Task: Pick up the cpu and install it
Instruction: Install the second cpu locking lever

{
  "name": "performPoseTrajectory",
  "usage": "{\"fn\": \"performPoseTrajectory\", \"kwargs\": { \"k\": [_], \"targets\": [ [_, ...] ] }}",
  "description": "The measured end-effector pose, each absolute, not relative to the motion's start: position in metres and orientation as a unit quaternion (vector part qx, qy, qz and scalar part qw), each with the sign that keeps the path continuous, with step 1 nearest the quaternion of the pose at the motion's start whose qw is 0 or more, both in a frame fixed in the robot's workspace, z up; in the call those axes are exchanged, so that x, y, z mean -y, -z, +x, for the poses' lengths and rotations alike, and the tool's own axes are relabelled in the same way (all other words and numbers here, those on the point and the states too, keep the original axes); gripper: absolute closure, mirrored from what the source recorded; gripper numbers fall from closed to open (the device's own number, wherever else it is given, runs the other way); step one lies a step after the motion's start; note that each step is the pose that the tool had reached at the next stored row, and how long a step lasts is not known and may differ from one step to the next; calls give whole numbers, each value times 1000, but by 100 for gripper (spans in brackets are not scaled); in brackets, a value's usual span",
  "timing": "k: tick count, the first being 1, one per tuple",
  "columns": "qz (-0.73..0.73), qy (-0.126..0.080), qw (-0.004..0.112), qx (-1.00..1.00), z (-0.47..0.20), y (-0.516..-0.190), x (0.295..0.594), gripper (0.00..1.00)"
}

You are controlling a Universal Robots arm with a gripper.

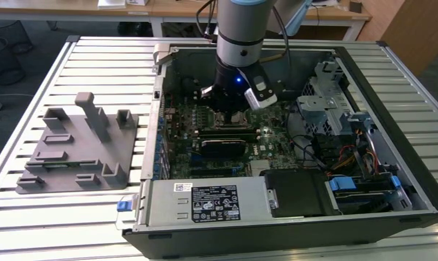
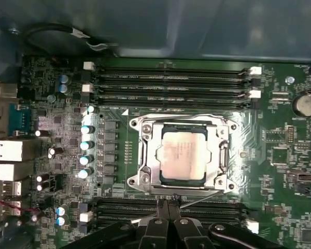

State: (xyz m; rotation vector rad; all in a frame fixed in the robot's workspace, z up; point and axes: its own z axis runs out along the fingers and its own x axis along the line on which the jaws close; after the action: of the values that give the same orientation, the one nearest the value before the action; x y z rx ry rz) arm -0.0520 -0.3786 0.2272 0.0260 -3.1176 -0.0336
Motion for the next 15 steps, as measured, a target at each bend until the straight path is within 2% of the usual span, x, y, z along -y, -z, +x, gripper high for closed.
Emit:
{"fn": "performPoseTrajectory", "kwargs": {
  "k": [15],
  "targets": [
    [8,18,13,1000,-58,-223,389,89]
  ]
}}
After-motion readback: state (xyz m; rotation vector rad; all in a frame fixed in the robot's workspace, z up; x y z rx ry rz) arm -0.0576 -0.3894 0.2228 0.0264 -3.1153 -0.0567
